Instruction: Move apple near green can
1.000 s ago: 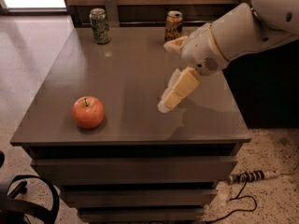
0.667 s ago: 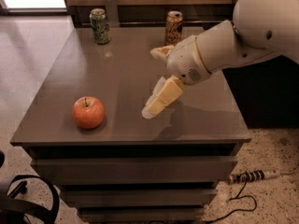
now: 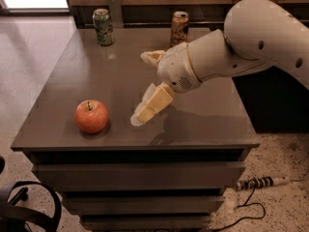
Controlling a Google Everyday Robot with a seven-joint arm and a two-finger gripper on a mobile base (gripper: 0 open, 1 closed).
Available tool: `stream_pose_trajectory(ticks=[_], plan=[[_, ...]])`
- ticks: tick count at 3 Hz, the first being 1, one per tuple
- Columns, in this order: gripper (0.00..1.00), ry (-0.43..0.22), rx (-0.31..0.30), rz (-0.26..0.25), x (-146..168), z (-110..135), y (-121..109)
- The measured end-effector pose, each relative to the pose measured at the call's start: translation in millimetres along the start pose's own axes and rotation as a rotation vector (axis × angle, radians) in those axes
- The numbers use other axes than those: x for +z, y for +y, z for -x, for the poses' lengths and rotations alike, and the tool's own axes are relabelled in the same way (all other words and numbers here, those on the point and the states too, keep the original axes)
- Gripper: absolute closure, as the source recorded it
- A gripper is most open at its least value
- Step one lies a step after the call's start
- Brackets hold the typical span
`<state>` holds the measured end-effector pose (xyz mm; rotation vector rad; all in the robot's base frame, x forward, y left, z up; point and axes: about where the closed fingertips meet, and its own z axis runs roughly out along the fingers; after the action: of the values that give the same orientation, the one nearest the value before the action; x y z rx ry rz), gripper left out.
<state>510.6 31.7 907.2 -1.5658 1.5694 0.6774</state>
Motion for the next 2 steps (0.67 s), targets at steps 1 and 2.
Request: stream_pose_trajectory(ticks=[1,2], plan=[[0.0,-0.01,0.018,0.013,14.8,-5.3,-4.0],[0.0,-0.038,0.035,0.021,36.8,-11.6,-4.1]])
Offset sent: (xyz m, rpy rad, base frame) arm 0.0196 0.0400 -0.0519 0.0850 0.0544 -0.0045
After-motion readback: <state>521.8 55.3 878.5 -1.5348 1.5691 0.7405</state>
